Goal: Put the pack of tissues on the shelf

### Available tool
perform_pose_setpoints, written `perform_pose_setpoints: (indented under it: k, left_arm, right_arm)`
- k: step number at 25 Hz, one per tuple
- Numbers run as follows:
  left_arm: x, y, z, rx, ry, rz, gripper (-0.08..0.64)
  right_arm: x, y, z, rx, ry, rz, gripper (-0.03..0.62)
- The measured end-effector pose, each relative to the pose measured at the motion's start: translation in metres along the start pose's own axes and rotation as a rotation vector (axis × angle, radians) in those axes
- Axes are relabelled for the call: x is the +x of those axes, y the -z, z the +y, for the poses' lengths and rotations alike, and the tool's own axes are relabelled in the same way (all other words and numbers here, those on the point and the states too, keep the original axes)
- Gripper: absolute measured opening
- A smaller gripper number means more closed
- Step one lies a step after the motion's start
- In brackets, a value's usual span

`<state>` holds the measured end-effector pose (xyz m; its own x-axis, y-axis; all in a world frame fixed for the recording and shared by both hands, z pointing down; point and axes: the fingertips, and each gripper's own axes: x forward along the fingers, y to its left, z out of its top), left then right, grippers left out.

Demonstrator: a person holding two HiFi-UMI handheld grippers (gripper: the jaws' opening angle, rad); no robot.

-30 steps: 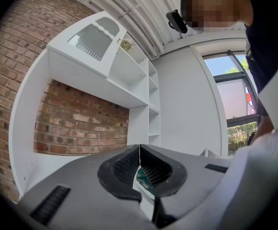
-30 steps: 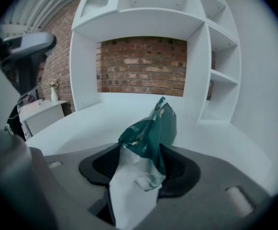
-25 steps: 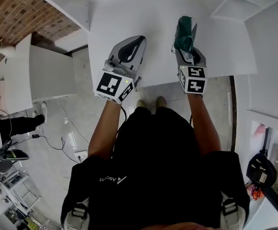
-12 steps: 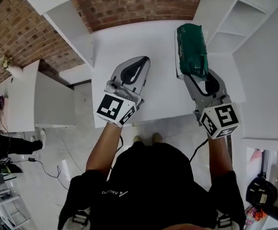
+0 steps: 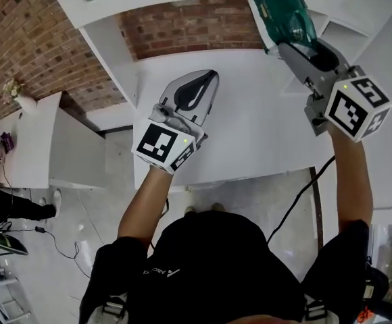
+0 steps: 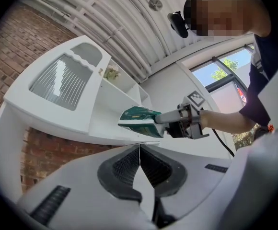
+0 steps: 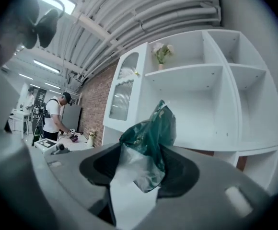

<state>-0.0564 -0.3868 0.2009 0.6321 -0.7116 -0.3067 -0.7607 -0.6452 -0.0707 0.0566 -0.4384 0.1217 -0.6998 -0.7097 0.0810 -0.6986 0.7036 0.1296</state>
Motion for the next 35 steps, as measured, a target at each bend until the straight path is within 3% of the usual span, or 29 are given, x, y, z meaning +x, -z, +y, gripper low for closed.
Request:
perform_pose_setpoints:
  k: [10, 16, 24, 30, 35]
  left_arm:
    - [-0.007, 0.003, 0.038, 0.018, -0.029, 0.023, 0.002]
    - [-0.011, 0.014, 0.015, 0.044, -0.059, 0.028, 0.002]
    - [-0.024, 0.014, 0.056, 0.04, -0.101, 0.032, 0.002]
    - [-0.024, 0.02, 0.05, 0.03, -0.1, 0.04, 0.002]
    - [-0.025, 0.017, 0.046, 0.025, -0.097, 0.028, 0.002]
  right_arm:
    - [0.138, -0.074, -0.033, -0.041, -0.081, 0.093, 0.229]
    - [0.164, -0.062, -0.046, -0.049, -0.085, 0.165, 0.23]
    - [0.235, -0.045, -0.041, -0.062, -0.103, 0.273, 0.236]
    - [0.237, -0.045, -0.043, -0.071, -0.11, 0.21, 0.317]
    - [0.207, -0.065, -0.044, -0.015, -0.113, 0.002, 0.33]
